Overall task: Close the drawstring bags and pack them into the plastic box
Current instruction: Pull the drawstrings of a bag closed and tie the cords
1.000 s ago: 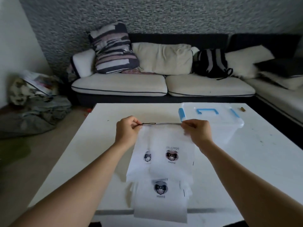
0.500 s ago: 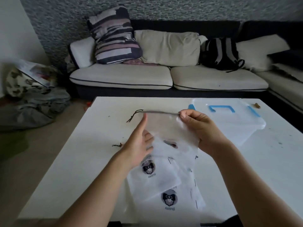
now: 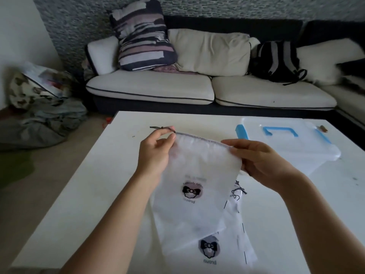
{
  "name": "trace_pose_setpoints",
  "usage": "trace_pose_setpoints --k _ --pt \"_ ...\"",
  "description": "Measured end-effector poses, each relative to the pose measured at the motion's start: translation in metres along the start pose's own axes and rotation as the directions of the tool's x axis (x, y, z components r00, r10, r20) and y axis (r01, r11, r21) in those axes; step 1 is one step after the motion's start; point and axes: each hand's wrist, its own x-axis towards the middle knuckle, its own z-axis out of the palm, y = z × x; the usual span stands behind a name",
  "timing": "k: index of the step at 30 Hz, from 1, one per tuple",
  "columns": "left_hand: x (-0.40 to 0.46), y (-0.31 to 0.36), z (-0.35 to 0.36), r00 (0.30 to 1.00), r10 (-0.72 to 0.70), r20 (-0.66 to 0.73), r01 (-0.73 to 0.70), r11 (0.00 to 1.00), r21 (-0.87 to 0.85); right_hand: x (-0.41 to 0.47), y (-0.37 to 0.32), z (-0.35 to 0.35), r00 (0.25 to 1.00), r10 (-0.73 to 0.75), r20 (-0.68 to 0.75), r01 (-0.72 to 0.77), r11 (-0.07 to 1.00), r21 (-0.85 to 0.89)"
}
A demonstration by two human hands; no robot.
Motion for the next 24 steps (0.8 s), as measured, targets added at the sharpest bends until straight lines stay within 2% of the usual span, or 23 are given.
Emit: trace_pose_setpoints --k 2,4,7,11,15,18,21,24 --pt "0.001 -0.001 0.0 1.0 -0.019 -0.016 0.018 0.999 -0.029 -0.002 0.004 -0.007 0.998 0.005 -0.063 -0.011 0.995 -0.1" --pt "0.002 0.0 0.0 0.999 -0.04 -0.015 0.04 0.998 -0.05 -0.003 0.007 -0.012 0.982 0.001 -0.187 -0.032 0.986 -0.165" --pt "0.002 0.001 0.003 0.999 -0.048 0.007 0.049 0.995 -0.092 -0.007 0.005 -0.018 0.947 -0.004 -0.32 -0.037 0.992 -0.123" --pt "0.001 0.002 0.007 0.998 -0.055 0.001 0.054 0.986 -0.16 -0.008 0.004 -0.021 0.957 0.019 -0.288 -0.024 1.0 -0.013" --pt "0.005 0.0 0.006 1.0 -0.016 -0.011 0.015 0.996 -0.084 -0.002 0.007 -0.02 0.982 0.04 -0.183 -0.02 0.994 0.108" --pt "0.011 -0.002 -0.001 0.997 -0.005 -0.079 0.001 0.999 -0.046 0.0 0.003 -0.022 0.988 0.023 -0.152 -0.008 0.995 0.099" --pt "0.016 -0.003 -0.007 0.989 -0.004 -0.145 0.0 1.0 -0.027 0.004 0.001 -0.018 0.981 -0.015 -0.193 0.024 0.999 0.045" --pt "0.02 -0.004 -0.011 0.982 0.045 -0.183 -0.041 0.999 0.027 0.01 0.0 -0.014 0.947 -0.048 -0.319 0.073 0.995 0.066"
